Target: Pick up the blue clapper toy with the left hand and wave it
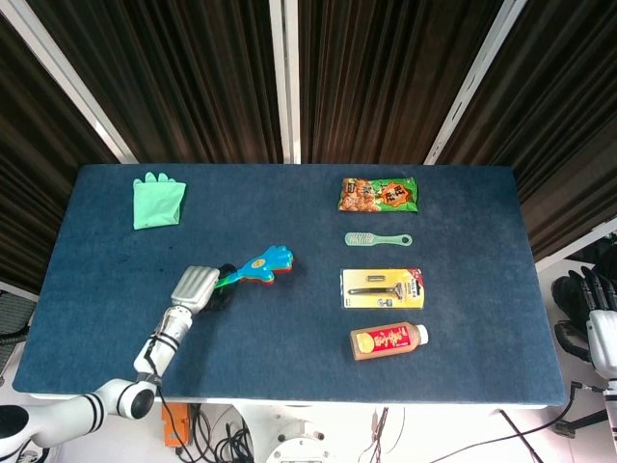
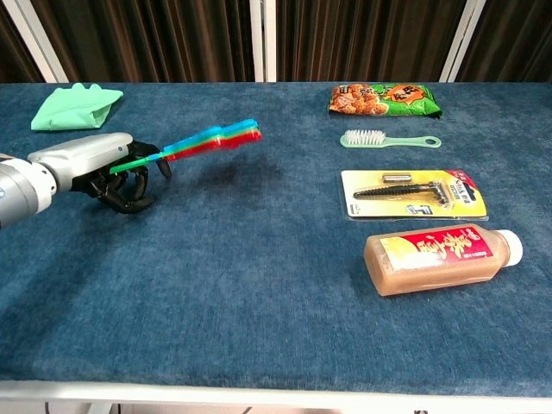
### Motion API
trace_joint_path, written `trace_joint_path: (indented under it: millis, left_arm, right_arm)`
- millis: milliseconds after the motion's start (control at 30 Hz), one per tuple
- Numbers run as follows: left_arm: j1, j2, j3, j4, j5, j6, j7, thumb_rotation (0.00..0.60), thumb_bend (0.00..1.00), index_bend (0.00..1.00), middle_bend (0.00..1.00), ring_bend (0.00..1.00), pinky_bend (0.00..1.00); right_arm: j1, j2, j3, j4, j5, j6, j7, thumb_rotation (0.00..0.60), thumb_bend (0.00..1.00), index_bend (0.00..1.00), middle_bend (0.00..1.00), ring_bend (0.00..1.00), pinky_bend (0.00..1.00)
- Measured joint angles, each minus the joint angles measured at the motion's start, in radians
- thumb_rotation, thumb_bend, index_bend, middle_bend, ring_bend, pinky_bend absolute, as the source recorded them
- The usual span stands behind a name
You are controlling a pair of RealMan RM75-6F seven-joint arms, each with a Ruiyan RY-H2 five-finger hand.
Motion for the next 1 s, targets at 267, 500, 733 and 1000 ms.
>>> trace_joint_path:
  millis: [267, 500, 733, 1000]
  left_arm:
    - [0.000, 0.005, -0.008, -0.008, 0.000, -0.007, -0.054, 0.600, 0.37, 0.17, 0.81, 0.83, 0.90]
    - [0.001, -0.001, -0.024, -0.016, -0.020, -0.007, -0.077, 0.600, 0.36, 0.40, 0.84, 0.84, 0.90]
    - [-0.013, -0.013, -0.049, -0.025, -0.133, -0.018, 0.031, 0.600, 0.34, 0.67, 0.88, 0.89, 0.94]
    - [-0.034, -0.024, -0.095, -0.083, -0.317, 0.034, 0.223, 0.600, 0.34, 0.88, 1.00, 0.99, 1.00]
  right_arm:
    - [0.001, 0.001, 0.001, -0.002, -0.001, 0.001, -0.002, 0.600, 0.28, 0.00, 0.00, 0.00, 0.00]
    - [0.004, 0.000, 0.001, -0.005, 0.000, -0.005, -0.008, 0.600, 0.28, 0.00, 0.00, 0.00, 0.00]
    - [0.004, 0.001, 0.002, -0.005, 0.000, -0.003, -0.006, 0.600, 0.28, 0.00, 0.00, 0.00, 0.00]
    - [0.005, 0.000, 0.001, 0.003, 0.007, -0.013, 0.005, 0.600, 0.28, 0.00, 0.00, 0.00, 0.00]
